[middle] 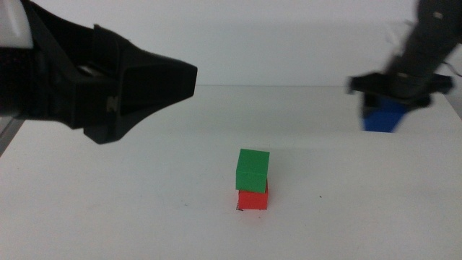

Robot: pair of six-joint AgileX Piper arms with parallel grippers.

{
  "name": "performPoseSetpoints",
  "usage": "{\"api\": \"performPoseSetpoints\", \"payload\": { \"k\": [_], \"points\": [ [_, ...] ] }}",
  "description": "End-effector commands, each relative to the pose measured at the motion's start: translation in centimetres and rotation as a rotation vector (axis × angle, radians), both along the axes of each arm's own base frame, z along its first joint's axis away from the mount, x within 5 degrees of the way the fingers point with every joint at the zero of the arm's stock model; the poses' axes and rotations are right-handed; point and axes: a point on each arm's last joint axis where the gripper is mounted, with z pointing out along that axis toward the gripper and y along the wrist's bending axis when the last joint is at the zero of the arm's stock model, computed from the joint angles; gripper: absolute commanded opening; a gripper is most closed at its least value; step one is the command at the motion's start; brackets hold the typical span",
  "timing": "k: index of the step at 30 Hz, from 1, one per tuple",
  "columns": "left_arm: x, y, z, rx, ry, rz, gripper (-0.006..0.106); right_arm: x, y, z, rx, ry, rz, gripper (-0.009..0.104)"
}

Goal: Stack red cubes first, then green, then blue cubes in a specific spot.

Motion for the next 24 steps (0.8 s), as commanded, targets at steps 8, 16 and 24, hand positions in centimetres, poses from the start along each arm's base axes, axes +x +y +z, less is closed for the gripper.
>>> {"api": "performPoseSetpoints", "payload": {
  "k": [8, 16, 24],
  "points": [
    [0.1, 0.1, 0.3, -0.019, -0.019, 0.009, 0.094, -8.5, 14.1, 2.2, -0.014, -0.107, -0.030, 0.014],
    [0.1, 0.1, 0.3, -0.019, -0.019, 0.009, 0.094, -8.6, 17.7, 2.1, 0.041, -0.116, -0.018, 0.014],
    [0.1, 0.1, 0.3, -0.014, -0.023, 0.012, 0.094, -6.8, 20.3, 0.2, 0.047, -0.077, 0.030, 0.014]
  ]
}}
